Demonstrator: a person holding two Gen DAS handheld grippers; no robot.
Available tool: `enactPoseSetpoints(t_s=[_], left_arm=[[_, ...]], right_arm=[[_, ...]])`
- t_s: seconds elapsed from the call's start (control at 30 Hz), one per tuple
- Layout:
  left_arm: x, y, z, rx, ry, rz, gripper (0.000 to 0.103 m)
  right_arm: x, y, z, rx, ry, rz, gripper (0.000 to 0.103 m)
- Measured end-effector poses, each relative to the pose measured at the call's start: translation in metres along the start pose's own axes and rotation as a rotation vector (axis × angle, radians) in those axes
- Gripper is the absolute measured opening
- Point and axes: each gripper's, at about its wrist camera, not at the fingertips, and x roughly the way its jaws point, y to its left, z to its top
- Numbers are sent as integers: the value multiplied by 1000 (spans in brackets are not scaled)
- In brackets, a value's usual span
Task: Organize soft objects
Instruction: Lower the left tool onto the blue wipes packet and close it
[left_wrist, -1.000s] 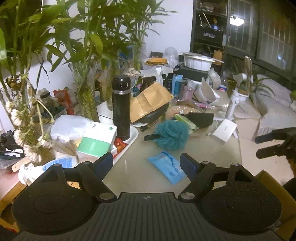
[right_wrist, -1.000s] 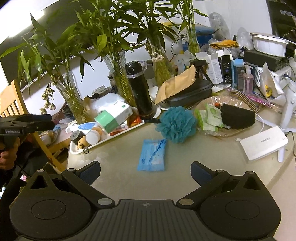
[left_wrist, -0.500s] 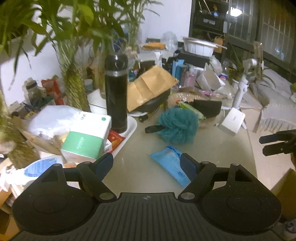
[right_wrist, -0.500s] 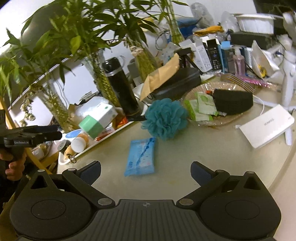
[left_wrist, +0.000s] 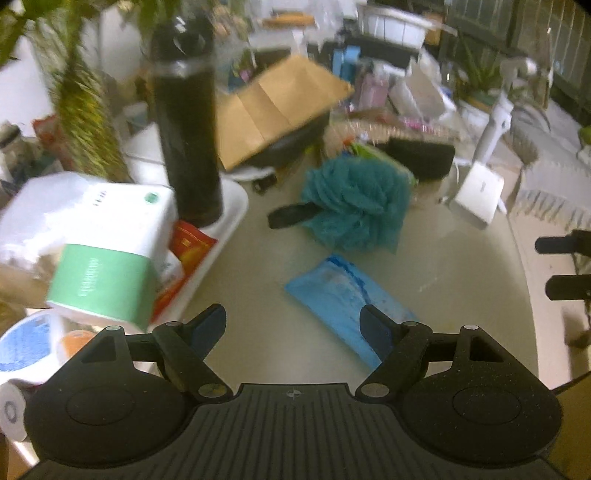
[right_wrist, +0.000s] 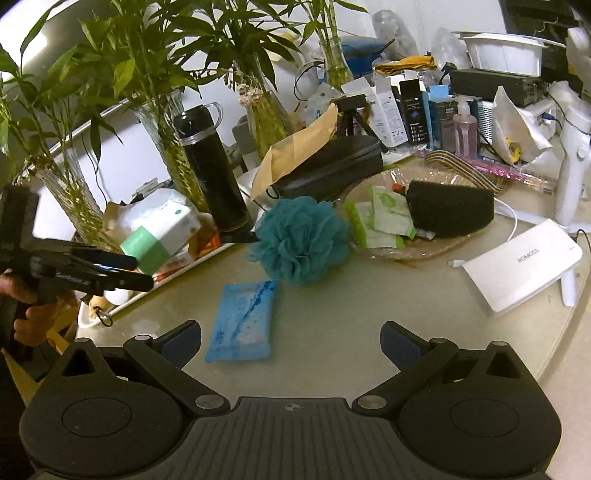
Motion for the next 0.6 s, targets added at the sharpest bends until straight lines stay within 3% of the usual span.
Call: enactPoseSetpoints(t_s=[0.2,0.3,0.6], left_arm=[[37,-9,12,-3,129,-21,81],[58,-10,17,-37,192,-40,90],[103,-17,35,-130,273,-14,98]], right_arm=[[4,-2,2,4,11,11,103],[4,-7,2,24,16,4,103],[6,-13,2,51,22,-20,103]])
